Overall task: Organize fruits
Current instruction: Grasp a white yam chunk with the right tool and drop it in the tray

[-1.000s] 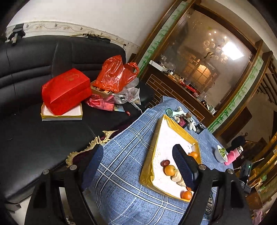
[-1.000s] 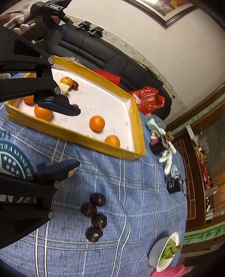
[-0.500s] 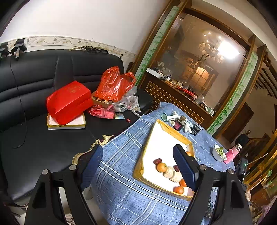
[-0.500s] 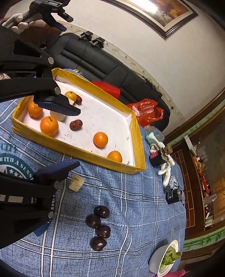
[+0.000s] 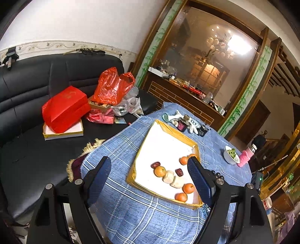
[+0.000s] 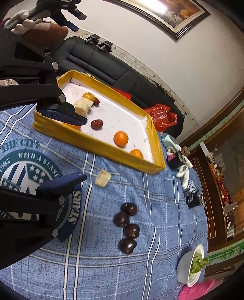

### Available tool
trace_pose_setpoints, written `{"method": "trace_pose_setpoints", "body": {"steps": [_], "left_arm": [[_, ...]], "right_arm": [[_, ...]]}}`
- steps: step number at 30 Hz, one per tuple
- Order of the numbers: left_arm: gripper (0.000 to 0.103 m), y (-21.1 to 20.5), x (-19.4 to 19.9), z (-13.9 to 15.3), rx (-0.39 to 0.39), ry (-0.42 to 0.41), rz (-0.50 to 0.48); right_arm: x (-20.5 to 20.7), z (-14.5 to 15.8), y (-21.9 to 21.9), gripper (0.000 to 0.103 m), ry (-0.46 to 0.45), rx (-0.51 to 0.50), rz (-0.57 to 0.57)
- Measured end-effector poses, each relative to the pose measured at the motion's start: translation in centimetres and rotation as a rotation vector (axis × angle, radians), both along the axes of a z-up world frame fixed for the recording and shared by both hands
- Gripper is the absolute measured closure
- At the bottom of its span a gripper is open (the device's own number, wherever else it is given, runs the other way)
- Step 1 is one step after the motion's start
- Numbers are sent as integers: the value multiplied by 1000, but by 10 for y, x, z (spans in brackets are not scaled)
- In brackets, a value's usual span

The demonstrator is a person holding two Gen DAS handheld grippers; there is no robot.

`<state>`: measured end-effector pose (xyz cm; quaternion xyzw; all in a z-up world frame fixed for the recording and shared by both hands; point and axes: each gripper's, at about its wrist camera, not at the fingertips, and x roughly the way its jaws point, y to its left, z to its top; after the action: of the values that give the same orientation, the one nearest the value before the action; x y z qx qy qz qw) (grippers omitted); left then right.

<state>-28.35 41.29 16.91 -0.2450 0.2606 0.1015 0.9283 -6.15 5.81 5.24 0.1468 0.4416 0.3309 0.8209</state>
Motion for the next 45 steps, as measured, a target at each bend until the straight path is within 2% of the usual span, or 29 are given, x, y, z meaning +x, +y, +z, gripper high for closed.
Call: {"method": "trace_pose_setpoints", "body": {"steps": [3,6,9,11,16,20,25,26,27,29,30,35,38,40,43,45], "left_arm": [[20,-9,11,-7,-13,12,-36],[20,-20,31,-23,-57,42,-115],[20,-29,48,-38,-89,73,-166],[20,-35,57,-46,-85,83,-188],[20,-36,65,-56,-98,83,-214],[20,-29,69,-64,-106,96,-216],[20,-15,76,-77,-132,107,-210],[20,-11,78,-81,-142,110,-208],[20,-8,79,-84,-152,113,-208],[20,-3,82,-91,-166,119,-205],[20,2,84,-95,-180,124,-203],[20,23,89,-112,-232,132,-184],[20,34,90,-118,-251,129,-175],[20,39,89,-122,-263,129,-170],[20,44,87,-125,-274,133,-162],[20,49,84,-125,-276,130,-150]], "right_arm": [[-5,1,-9,45,-15,-11,-4],[-10,2,-22,46,-33,-22,-25],[-6,1,-40,46,-14,-22,-48],[-1,0,-44,46,-10,-58,-49],[18,-10,-22,46,-17,-234,7],[32,-18,8,46,-39,-288,67],[51,-30,33,52,-71,-353,66],[55,-32,36,58,-74,-363,66],[58,-34,40,68,-77,-369,66],[58,-34,42,73,-91,-392,54],[57,-32,42,80,-95,-393,54],[51,-8,41,81,-123,-368,33],[48,21,51,81,-144,-287,37],[46,35,72,81,-147,-240,87],[45,30,113,79,-109,-216,173],[46,11,143,79,-62,-231,218]]}}
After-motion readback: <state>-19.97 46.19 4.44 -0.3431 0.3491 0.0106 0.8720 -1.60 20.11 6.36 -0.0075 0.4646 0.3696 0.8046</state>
